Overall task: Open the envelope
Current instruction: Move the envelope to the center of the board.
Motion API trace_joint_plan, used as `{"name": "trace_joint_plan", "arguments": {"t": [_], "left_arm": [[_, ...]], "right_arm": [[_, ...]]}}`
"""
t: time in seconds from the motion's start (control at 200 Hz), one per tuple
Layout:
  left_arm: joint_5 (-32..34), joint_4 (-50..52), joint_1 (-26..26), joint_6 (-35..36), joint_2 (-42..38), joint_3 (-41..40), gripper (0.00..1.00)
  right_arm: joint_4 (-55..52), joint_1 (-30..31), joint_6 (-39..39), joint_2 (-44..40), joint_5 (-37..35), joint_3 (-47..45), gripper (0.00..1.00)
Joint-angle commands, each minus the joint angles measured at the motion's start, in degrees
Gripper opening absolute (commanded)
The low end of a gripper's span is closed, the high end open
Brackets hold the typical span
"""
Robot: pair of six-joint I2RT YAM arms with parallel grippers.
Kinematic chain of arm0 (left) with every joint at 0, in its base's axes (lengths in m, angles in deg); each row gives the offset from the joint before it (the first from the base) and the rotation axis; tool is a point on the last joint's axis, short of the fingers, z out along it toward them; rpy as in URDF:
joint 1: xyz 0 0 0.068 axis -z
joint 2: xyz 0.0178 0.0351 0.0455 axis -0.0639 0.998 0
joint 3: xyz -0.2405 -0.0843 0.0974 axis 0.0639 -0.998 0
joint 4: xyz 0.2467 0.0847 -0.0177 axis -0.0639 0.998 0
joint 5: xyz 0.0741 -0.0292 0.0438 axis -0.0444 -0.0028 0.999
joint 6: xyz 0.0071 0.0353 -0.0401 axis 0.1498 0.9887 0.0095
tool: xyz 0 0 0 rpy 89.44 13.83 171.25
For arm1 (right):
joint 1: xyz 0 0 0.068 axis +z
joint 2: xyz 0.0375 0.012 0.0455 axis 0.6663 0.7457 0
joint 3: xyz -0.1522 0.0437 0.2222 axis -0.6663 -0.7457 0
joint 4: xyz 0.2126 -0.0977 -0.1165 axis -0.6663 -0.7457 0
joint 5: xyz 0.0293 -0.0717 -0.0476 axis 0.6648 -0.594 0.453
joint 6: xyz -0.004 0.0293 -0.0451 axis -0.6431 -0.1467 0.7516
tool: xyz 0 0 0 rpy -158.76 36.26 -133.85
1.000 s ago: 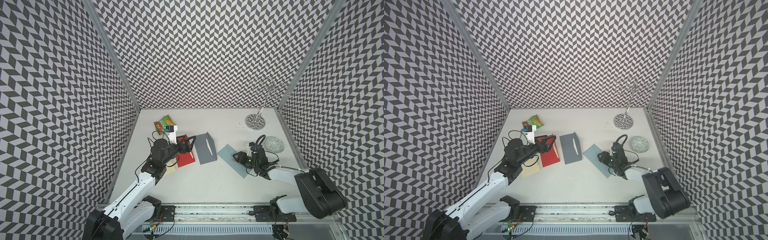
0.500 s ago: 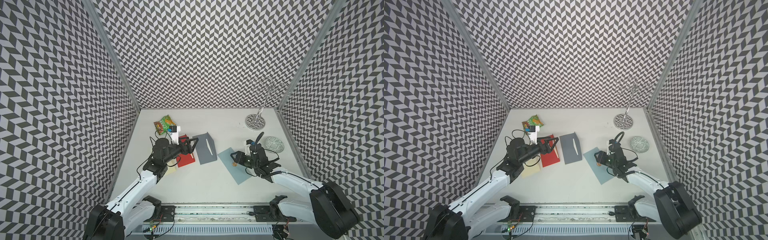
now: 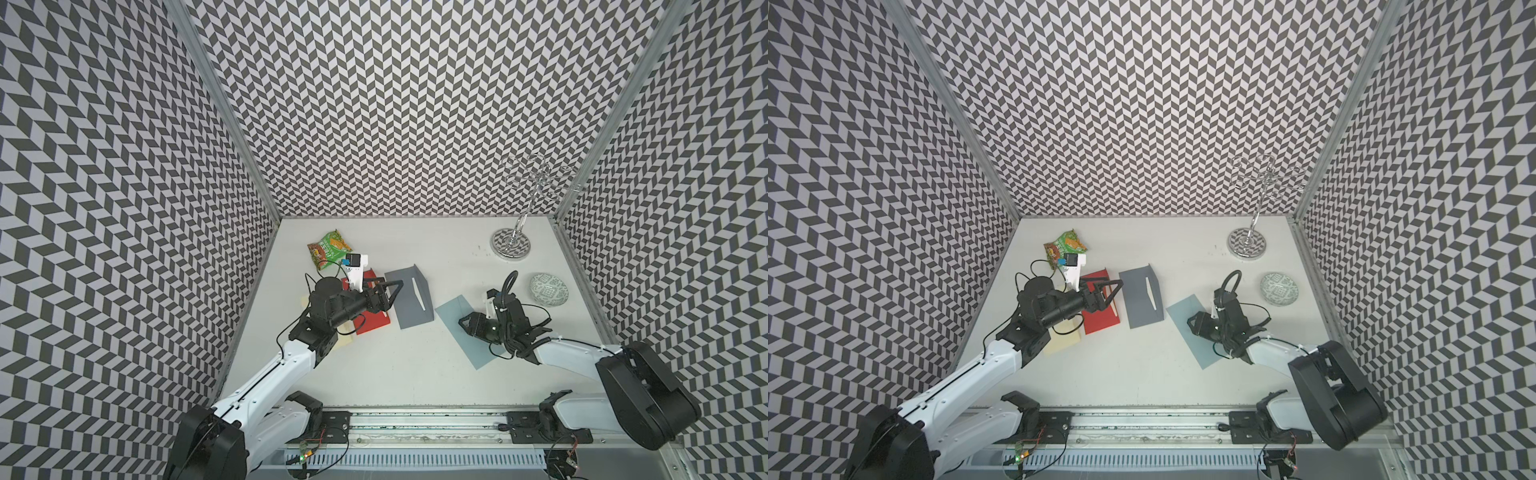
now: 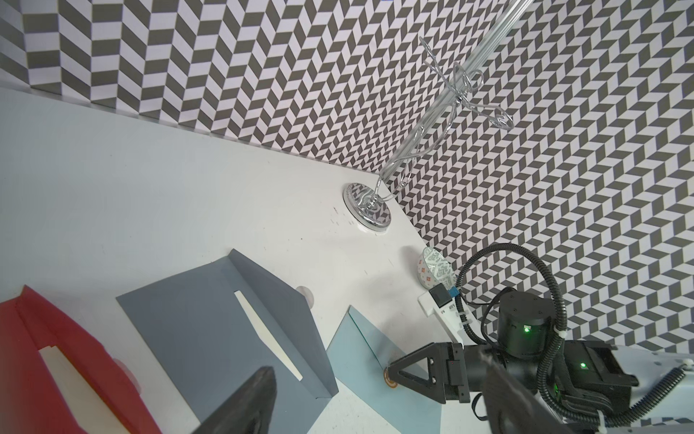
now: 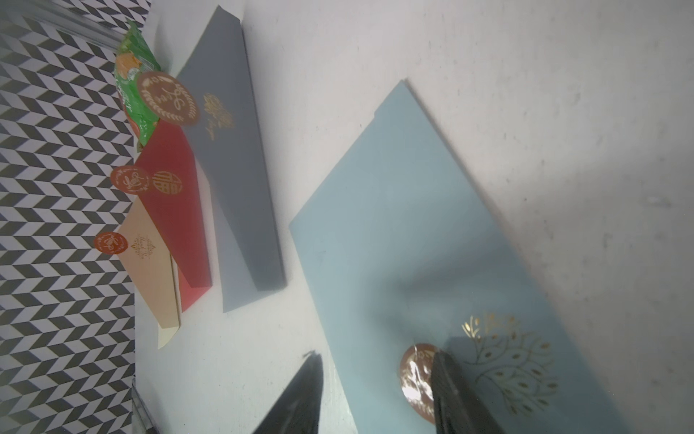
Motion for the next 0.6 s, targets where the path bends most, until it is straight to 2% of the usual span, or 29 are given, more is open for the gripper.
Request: {"name": "trace_joint_plan", "arguments": {"t": [0.0, 0.16, 0.346, 0.501, 0.596], "left_arm": [[-1.18, -1.41, 1.51, 0.65, 0.54, 0.72, 0.88], [0.41, -0.16, 5.99, 1.54, 2.76, 1.54, 0.87], [2.47, 0.20, 13.10, 1.28, 7.30, 1.31, 0.80], [3.72, 1.36, 18.51, 0.93, 11.84, 1.78, 0.74], [4.34, 2.30, 21.24, 0.64, 15.19, 2.56, 0.72]], "right_arm": [[-4.95, 1.46, -2.27, 1.40, 0.49, -3.84, 0.50], [-5.32, 6.32, -6.43, -1.36, 0.05, -6.43, 0.49], [-7.00, 11.99, -10.67, -7.92, -0.27, -8.36, 0.49], [-9.37, 12.32, -8.60, -13.96, 0.49, -6.73, 0.49], [-14.30, 12.18, -7.00, -16.38, -5.23, -4.27, 0.50]]}}
